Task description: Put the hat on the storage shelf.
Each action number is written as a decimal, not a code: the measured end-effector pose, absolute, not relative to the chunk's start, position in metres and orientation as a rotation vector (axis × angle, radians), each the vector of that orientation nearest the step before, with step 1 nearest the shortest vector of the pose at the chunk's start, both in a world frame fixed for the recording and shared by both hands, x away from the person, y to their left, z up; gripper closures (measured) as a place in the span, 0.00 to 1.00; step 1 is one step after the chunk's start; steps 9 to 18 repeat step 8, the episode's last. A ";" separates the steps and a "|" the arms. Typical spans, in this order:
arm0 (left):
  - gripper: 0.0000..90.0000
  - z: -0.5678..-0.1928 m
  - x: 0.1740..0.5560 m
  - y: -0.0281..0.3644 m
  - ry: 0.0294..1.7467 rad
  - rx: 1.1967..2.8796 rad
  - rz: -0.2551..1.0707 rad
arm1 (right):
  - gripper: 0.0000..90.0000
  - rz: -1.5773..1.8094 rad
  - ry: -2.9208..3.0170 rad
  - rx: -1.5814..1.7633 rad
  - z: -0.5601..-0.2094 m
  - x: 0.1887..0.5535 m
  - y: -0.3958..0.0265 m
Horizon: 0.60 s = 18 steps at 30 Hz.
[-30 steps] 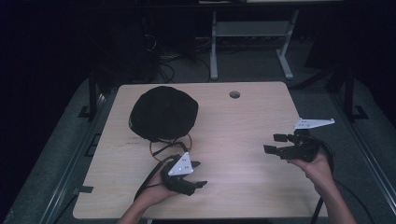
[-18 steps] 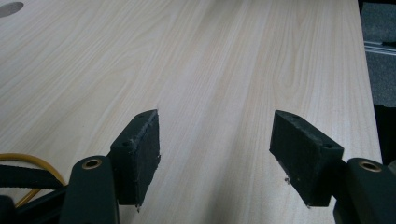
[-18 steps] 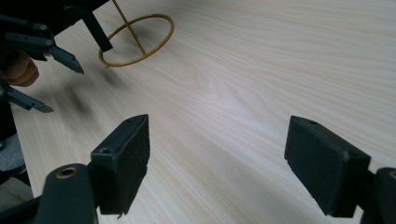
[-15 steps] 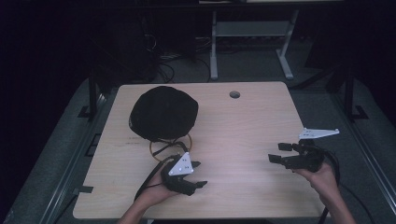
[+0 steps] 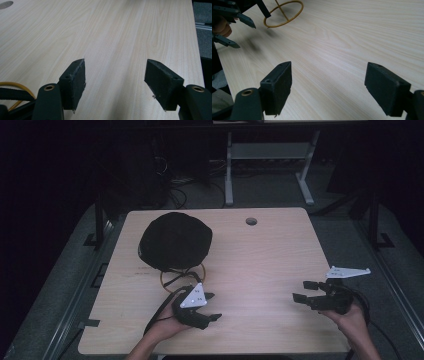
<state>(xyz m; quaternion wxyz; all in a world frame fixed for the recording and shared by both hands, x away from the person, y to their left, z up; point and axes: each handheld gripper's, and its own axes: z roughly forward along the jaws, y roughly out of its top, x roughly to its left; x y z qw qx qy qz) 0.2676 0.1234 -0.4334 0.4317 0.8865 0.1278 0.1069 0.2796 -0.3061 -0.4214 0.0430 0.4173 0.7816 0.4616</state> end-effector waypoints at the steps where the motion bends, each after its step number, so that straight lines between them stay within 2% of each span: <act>1: 0.36 -0.433 0.268 0.123 0.319 2.210 0.266 | 0.24 1.412 2.390 1.276 -0.421 0.280 -0.306; 18: 0.36 -0.433 0.268 0.123 0.311 2.211 0.268 | 0.24 1.426 2.371 1.280 -0.426 0.272 -0.308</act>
